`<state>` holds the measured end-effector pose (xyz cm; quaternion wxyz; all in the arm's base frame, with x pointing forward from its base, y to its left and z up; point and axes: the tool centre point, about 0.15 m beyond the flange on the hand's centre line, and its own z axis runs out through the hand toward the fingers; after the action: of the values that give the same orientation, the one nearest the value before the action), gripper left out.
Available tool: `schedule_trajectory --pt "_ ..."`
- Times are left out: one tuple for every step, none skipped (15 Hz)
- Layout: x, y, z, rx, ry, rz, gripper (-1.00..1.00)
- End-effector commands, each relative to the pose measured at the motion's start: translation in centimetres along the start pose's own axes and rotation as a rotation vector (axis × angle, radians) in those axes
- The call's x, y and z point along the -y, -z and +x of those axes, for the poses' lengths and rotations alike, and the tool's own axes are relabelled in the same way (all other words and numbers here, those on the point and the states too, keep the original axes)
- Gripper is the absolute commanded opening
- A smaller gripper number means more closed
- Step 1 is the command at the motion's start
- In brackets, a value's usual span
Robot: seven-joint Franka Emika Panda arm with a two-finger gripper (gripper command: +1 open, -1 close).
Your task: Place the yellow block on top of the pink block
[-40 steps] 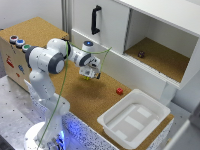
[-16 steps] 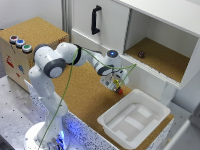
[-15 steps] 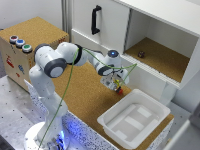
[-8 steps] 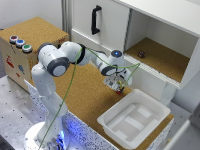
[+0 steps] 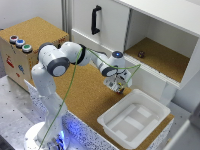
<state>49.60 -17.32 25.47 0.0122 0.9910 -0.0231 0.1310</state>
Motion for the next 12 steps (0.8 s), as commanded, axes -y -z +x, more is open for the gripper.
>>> schedule_trajectory --pt "-0.3 -0.4 1.3 0.066 0.013 -0.038 -1.0" --pt "0.0 0.0 0.0 0.001 0.0 0.0 1.0" --pt "0.1 0.8 -0.1 -0.026 -0.008 -0.006 1.0" --pt "0.3 1.8 -0.1 -0.046 -0.008 -0.011 1.0" --pt "0.5 2.8 -0.1 -0.072 -0.015 -0.018 1.0" --pt "0.7 4.1 -0.2 -0.106 -0.021 -0.035 1.0" --pt "0.9 4.9 -0.3 -0.125 -0.022 -0.042 1.0" --pt "1.0 5.5 -0.5 -0.144 -0.023 -0.045 1.0" --pt "1.3 5.8 -0.8 -0.148 -0.024 -0.038 1.0" --pt "2.0 6.5 -1.3 -0.156 -0.016 -0.018 1.0" --pt "3.3 7.3 -1.8 -0.169 0.011 -0.01 1.0" --pt "4.9 8.2 -2.4 -0.177 0.04 0.01 1.0"
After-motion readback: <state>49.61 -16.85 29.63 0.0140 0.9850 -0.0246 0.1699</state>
